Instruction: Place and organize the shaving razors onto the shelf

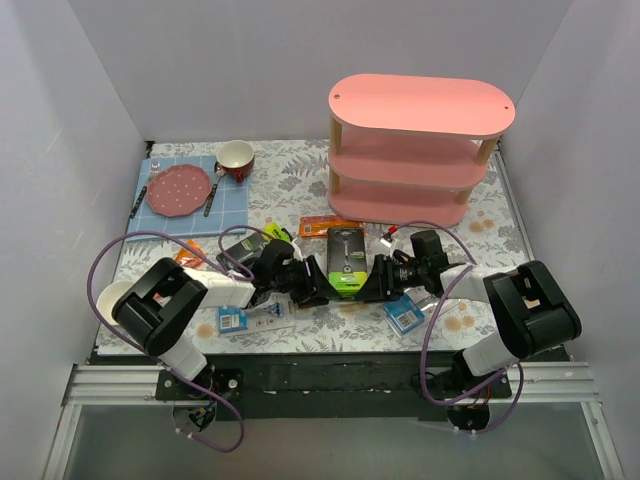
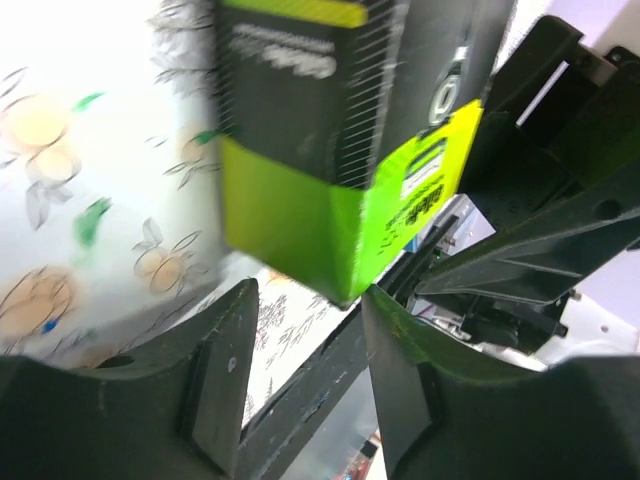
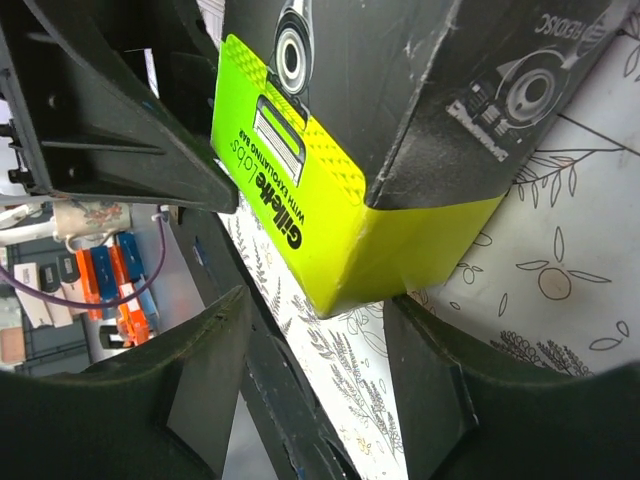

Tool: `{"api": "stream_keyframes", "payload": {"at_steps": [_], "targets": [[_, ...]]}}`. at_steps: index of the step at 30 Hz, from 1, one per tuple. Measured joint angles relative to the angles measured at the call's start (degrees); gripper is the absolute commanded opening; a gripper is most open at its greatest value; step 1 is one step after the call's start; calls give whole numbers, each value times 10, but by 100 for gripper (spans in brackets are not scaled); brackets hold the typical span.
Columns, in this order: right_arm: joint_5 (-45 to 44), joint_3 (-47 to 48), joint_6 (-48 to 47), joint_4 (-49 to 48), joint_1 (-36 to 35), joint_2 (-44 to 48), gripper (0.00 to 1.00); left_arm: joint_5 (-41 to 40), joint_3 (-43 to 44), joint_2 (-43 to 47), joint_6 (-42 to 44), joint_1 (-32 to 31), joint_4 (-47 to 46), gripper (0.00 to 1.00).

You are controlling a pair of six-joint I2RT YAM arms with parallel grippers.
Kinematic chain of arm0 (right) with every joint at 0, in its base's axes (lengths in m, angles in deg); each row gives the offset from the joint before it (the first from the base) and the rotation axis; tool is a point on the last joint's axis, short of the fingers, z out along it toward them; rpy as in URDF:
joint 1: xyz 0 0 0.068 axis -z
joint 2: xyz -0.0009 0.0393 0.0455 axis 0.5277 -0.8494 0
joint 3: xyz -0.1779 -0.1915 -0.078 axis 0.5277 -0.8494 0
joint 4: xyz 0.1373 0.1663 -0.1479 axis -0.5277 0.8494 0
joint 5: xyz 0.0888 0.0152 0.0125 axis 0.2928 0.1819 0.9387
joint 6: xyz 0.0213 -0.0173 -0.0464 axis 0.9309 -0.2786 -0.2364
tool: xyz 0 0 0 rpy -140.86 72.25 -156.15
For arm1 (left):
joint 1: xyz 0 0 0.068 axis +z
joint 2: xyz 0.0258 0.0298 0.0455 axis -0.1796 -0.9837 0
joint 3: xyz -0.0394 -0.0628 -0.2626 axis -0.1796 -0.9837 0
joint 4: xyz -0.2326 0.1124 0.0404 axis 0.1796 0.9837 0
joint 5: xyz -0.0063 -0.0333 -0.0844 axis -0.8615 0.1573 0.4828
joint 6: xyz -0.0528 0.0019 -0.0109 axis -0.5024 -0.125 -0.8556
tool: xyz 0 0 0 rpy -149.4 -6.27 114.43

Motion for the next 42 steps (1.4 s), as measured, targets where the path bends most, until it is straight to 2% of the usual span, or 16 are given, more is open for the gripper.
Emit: {"api": "stream_keyframes", "payload": {"at_steps": [3,6,10,13,24,33,37,38,40,42], "targets": [[7,2,7,-7,-1,-11,62,-15,-3,26,-6,0,39,47],[11,10,12,-11,-9,-23,62,-23,-12,62,-12,0,55,43],[12,24,15,-14,-30,-36,63,-13,-17,60,-24,0,34,52],[11,40,16,-15,-48,-48,63,-7,-17,47,-41,0,18,52],[13,70,15,-11,-60,-68,63,-9,-24,21,-72,8,-12,41],[2,56,12,-14,-58,-45,64,-10,-36,12,-68,20,-20,38],[-4,50,12,-16,-51,-33,66,-2,-36,2,-63,33,-39,29],[-6,45,12,-18,-48,-28,66,3,-36,-1,-61,35,-45,15],[-8,34,12,-19,-40,-18,70,13,-36,-4,-61,38,-55,0],[-10,24,13,-19,-34,-12,75,20,-36,-8,-56,42,-64,0]]}}
